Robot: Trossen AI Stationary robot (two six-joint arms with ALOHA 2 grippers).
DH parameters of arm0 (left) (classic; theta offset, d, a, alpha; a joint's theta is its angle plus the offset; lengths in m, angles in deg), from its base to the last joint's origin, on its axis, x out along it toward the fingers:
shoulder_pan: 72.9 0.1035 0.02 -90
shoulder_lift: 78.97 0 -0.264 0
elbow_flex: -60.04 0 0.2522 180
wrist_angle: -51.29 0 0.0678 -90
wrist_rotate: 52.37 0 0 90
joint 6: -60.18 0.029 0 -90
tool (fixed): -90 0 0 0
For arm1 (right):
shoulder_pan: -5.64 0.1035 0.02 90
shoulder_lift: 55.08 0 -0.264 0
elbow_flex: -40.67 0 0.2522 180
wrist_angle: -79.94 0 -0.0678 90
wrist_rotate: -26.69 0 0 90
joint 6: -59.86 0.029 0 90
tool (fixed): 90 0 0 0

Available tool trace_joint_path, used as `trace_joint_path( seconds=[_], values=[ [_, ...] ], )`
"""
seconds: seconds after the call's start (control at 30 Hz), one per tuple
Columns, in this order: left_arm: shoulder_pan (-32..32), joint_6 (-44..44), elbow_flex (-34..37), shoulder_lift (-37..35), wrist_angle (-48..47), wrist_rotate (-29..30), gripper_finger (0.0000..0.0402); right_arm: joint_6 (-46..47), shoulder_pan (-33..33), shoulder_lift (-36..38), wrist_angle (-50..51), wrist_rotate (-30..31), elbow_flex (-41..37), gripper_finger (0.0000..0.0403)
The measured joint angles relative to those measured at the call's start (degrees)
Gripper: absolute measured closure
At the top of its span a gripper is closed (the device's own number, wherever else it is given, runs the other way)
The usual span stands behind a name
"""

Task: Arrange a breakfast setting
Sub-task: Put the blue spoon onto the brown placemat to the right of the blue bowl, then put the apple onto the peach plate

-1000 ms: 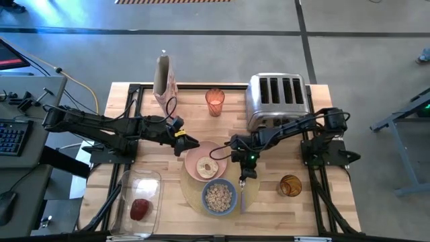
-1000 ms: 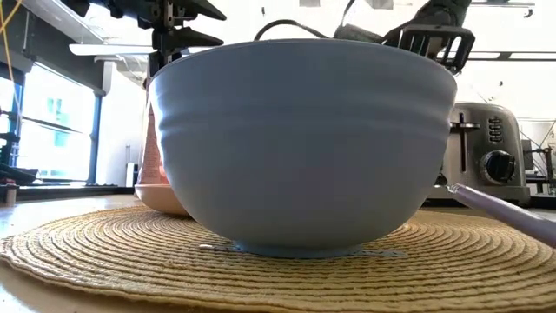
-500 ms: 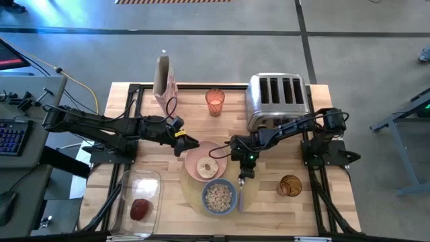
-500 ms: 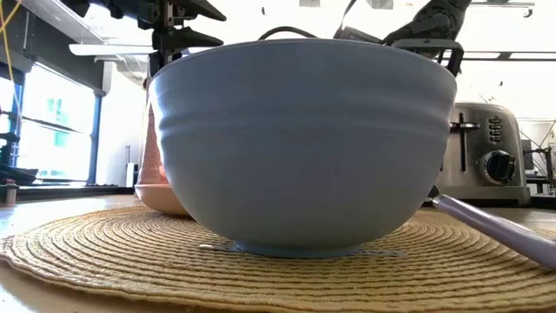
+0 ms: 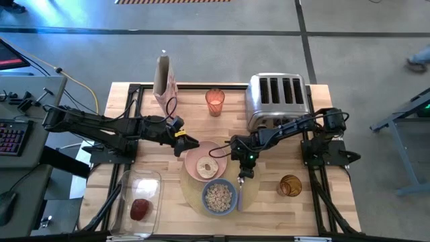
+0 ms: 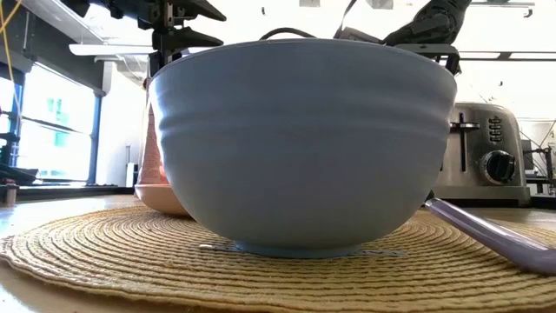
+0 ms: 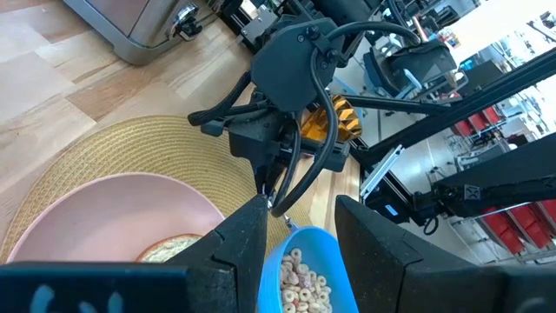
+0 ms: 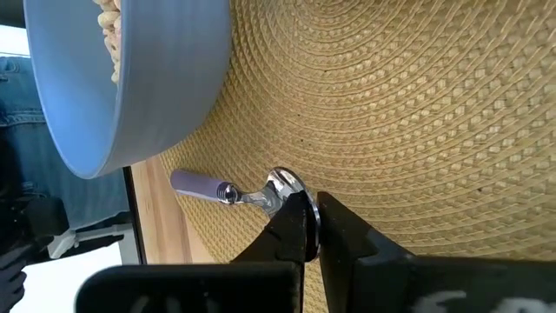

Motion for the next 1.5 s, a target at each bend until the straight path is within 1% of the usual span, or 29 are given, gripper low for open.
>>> trace_joint_path(
  seconds=[0.43,0.5,0.7,0.83,1.03,1.2,1.4,1.5],
  values=[
    [0.0,0.0,0.0,0.0,0.0,0.0,0.0275,-0.44,0.09,0.04,0.0,0.04,-0.02,0.0397],
    [0.0,-0.01,0.0,0.0,-0.02,-0.01,0.0275,-0.43,0.13,0.04,0.0,0.07,-0.02,0.0385],
    [0.01,-0.02,0.0,0.0,-0.02,-0.37,0.0275,0.48,0.13,0.04,0.02,0.11,-0.04,0.0326],
    [0.01,-0.02,0.0,0.0,-0.01,-0.39,0.0275,0.62,0.13,0.04,0.01,0.86,-0.04,0.0307],
    [0.01,-0.02,0.0,0.0,0.0,-0.42,0.0275,2.12,-1.67,0.07,0.55,0.98,-0.04,0.0304],
    [0.0,-0.02,0.0,0.0,-0.02,-0.44,0.0275,3.61,-3.52,0.84,3.63,0.75,-0.04,0.0304],
    [0.02,0.0,0.0,0.0,-0.04,-0.46,0.0275,3.68,-4.07,4.46,6.21,0.46,-0.04,0.0304],
    [0.01,0.03,0.0,0.0,-0.09,-0.46,0.0275,5.94,-4.07,7.1,6.46,0.36,-0.04,0.0304]
  ],
)
